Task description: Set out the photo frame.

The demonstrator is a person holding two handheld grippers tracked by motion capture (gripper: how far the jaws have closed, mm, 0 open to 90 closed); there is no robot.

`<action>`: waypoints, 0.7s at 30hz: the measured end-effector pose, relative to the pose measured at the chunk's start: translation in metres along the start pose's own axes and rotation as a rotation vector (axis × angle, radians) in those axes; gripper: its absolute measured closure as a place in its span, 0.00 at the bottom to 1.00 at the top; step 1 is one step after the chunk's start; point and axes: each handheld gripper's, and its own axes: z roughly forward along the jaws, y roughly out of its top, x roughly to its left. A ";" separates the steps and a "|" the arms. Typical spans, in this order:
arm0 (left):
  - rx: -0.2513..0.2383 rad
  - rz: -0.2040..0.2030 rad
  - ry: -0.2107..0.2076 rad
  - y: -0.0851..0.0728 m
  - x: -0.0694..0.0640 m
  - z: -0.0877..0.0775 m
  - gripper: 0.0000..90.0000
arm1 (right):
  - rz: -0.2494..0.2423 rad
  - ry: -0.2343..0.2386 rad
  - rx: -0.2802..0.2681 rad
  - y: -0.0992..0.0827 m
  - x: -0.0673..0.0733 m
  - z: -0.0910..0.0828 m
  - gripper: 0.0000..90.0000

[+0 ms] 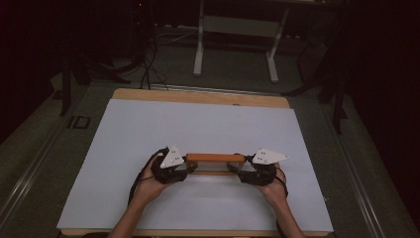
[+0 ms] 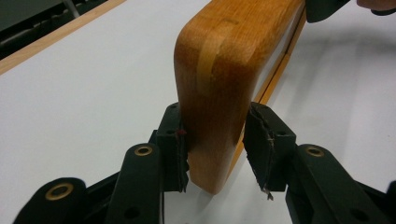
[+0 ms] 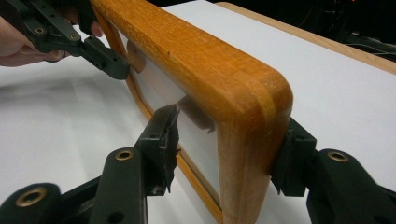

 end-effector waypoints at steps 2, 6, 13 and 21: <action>0.000 -0.010 -0.006 0.000 0.000 -0.001 0.68 | 0.006 0.004 -0.004 0.001 0.000 0.000 0.54; -0.002 -0.024 -0.018 0.001 0.001 -0.001 0.68 | 0.012 0.008 -0.007 0.001 -0.001 -0.001 0.54; -0.005 -0.044 -0.032 0.002 0.003 -0.004 0.68 | 0.026 0.013 -0.013 0.003 -0.001 -0.001 0.54; -0.004 -0.061 -0.044 0.003 0.004 -0.005 0.68 | 0.033 0.017 -0.023 0.003 -0.002 -0.002 0.54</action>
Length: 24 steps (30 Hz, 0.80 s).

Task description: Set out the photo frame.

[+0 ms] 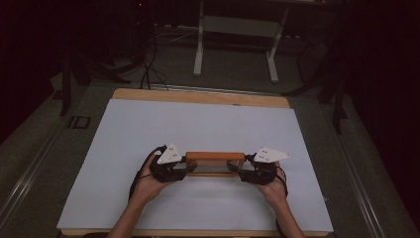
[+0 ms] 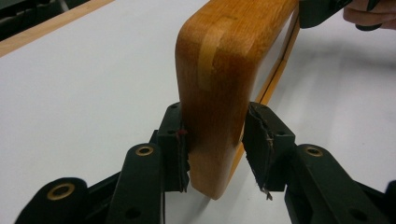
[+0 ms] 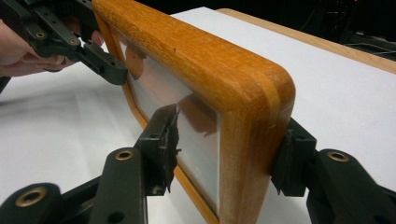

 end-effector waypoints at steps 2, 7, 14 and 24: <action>-0.003 -0.007 -0.005 0.000 0.000 0.000 0.68 | 0.005 0.001 -0.001 0.000 0.000 0.000 0.54; -0.004 -0.012 -0.008 0.001 0.000 -0.001 0.68 | 0.010 0.002 -0.005 0.001 0.000 -0.001 0.54; -0.008 -0.035 -0.025 0.001 0.002 -0.002 0.68 | 0.024 0.009 -0.012 0.001 0.000 -0.001 0.54; -0.007 -0.063 -0.050 0.001 0.004 -0.003 0.69 | 0.035 0.014 -0.012 0.001 -0.001 -0.001 0.54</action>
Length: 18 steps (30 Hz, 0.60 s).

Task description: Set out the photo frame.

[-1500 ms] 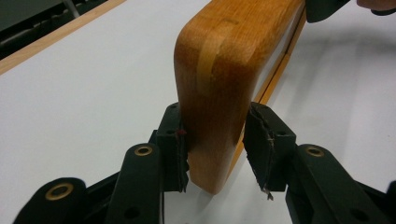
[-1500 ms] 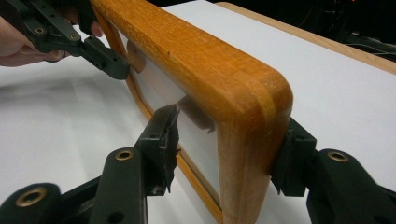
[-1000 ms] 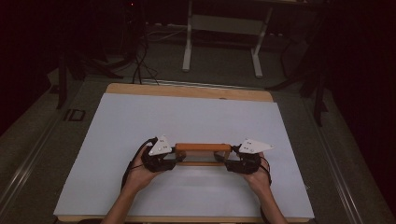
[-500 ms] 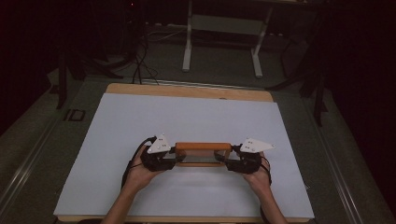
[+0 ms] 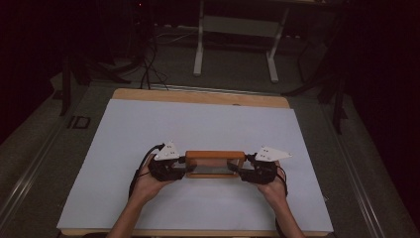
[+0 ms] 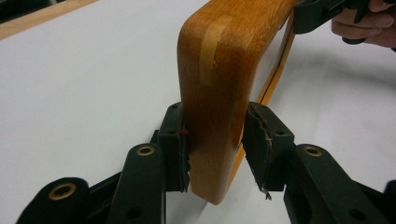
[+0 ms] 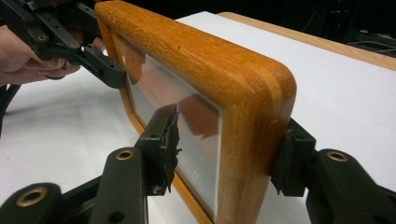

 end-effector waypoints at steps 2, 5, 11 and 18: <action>0.003 -0.006 -0.004 0.000 0.001 0.000 0.69 | 0.003 0.001 0.000 0.000 0.000 0.000 0.54; 0.005 -0.013 -0.014 0.000 0.002 0.000 0.69 | 0.005 0.003 0.002 0.000 0.000 0.001 0.54; 0.003 -0.033 -0.035 -0.001 0.004 -0.001 0.70 | 0.017 0.007 -0.001 0.000 -0.001 0.001 0.54; 0.005 -0.054 -0.057 -0.001 0.006 -0.001 0.70 | 0.035 0.017 0.001 -0.001 -0.002 0.001 0.54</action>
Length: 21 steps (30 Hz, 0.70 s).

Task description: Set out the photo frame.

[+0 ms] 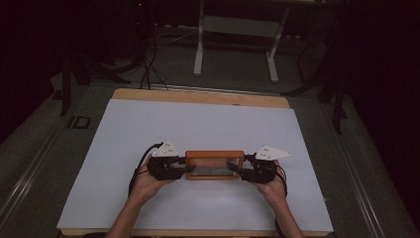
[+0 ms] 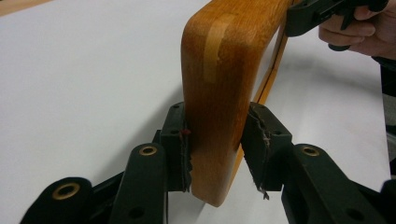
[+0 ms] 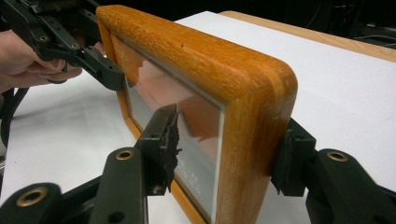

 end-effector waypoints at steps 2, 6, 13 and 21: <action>0.000 -0.005 -0.005 0.000 0.000 0.000 0.71 | 0.003 0.001 0.000 0.000 0.000 0.000 0.54; -0.004 -0.012 -0.011 0.000 0.001 0.000 0.71 | 0.009 0.003 -0.001 0.000 0.000 0.000 0.54; -0.006 -0.024 -0.025 -0.001 0.003 -0.002 0.71 | 0.020 0.009 -0.003 0.000 -0.001 0.001 0.54; -0.006 -0.041 -0.040 -0.001 0.005 -0.002 0.71 | 0.032 0.011 -0.001 0.000 -0.001 0.002 0.54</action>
